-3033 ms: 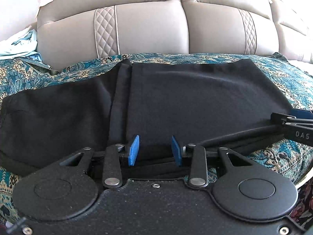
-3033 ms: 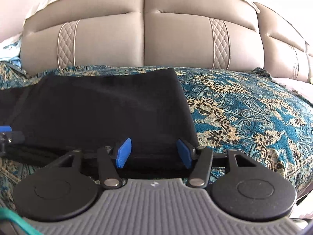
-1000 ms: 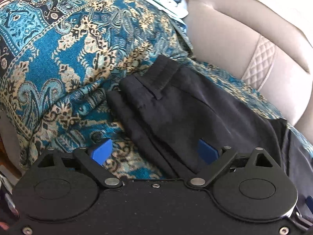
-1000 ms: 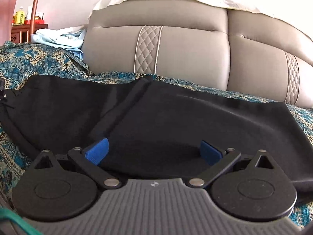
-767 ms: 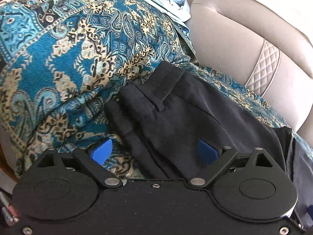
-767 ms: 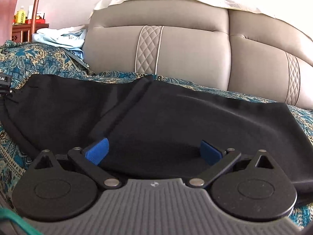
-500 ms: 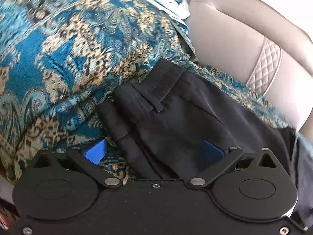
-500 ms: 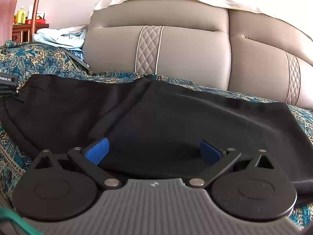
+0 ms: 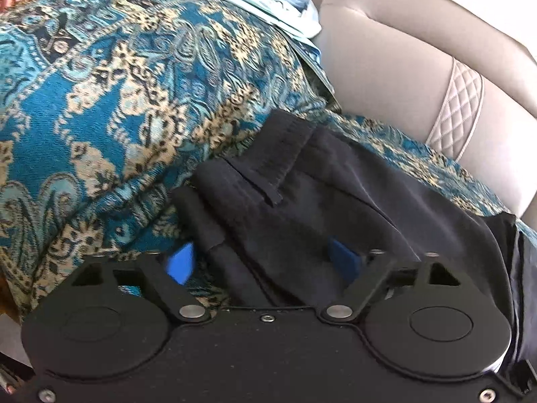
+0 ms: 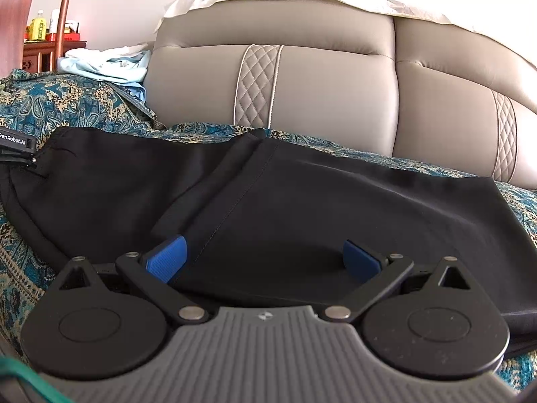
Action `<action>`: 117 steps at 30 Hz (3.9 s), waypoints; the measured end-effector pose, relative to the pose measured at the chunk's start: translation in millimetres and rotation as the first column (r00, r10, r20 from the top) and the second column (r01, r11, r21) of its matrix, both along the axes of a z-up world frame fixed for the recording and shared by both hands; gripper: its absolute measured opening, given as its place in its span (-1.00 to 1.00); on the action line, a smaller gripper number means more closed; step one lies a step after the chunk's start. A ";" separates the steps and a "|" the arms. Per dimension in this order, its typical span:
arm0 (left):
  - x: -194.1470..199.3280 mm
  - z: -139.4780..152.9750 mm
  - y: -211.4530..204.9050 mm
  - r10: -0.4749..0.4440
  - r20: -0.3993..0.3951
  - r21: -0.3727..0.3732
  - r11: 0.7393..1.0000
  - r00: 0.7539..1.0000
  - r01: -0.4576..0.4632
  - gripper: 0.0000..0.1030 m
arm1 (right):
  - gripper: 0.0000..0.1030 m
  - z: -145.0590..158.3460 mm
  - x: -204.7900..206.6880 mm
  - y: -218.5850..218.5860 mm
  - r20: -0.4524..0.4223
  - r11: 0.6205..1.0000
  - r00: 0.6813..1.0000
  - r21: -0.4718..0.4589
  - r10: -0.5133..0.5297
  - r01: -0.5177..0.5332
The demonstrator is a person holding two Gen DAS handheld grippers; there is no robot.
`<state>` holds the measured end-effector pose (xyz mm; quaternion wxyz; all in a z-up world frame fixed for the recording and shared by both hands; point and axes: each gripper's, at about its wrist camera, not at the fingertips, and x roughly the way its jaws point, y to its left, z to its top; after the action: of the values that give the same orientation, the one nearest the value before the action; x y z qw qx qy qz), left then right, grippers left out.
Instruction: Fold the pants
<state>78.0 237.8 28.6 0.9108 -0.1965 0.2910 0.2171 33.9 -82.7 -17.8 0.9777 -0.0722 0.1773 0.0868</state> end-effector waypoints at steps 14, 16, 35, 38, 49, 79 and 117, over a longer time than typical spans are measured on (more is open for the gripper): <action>15.1 -3.1 6.0 -0.035 -0.020 -0.013 0.999 0.999 0.035 0.79 | 1.00 -0.5 -0.4 0.3 0.001 1.000 1.000 0.002 0.000 0.000; 12.8 -1.7 8.7 -0.006 -0.004 -0.029 1.000 1.000 0.006 0.50 | 1.00 -0.6 -0.6 0.4 0.002 1.000 1.000 0.003 0.000 0.000; -0.6 -7.3 26.3 0.059 0.092 -0.123 0.991 0.994 -0.047 -0.12 | 1.00 -0.9 -0.4 -0.5 0.004 1.000 1.000 0.005 0.001 -0.001; -1.5 -6.0 25.1 0.076 0.102 -0.116 0.991 0.992 -0.064 -0.38 | 1.00 -0.9 -0.3 -0.5 0.005 1.000 1.000 0.006 0.002 -0.002; -23.3 30.3 7.0 0.053 0.216 -0.060 0.997 0.975 -0.040 -0.71 | 1.00 10.6 6.4 -7.6 -0.065 0.997 0.995 -0.001 0.071 -0.071; 50.8 20.0 -377.9 -0.804 -0.009 0.136 0.588 0.595 0.797 -0.30 | 1.00 70.0 -1.1 -278.9 -0.170 0.813 0.949 0.490 -0.265 0.314; 32.4 -2.1 -246.8 -0.565 -0.022 0.240 0.798 0.825 0.553 -0.62 | 0.13 28.0 4.5 -190.8 -0.201 0.826 0.961 0.496 -0.190 0.267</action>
<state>110.4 -8.9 26.6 0.9581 0.0023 0.2846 -0.0332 38.4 -273.5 10.2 0.9487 0.2218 0.2244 0.0185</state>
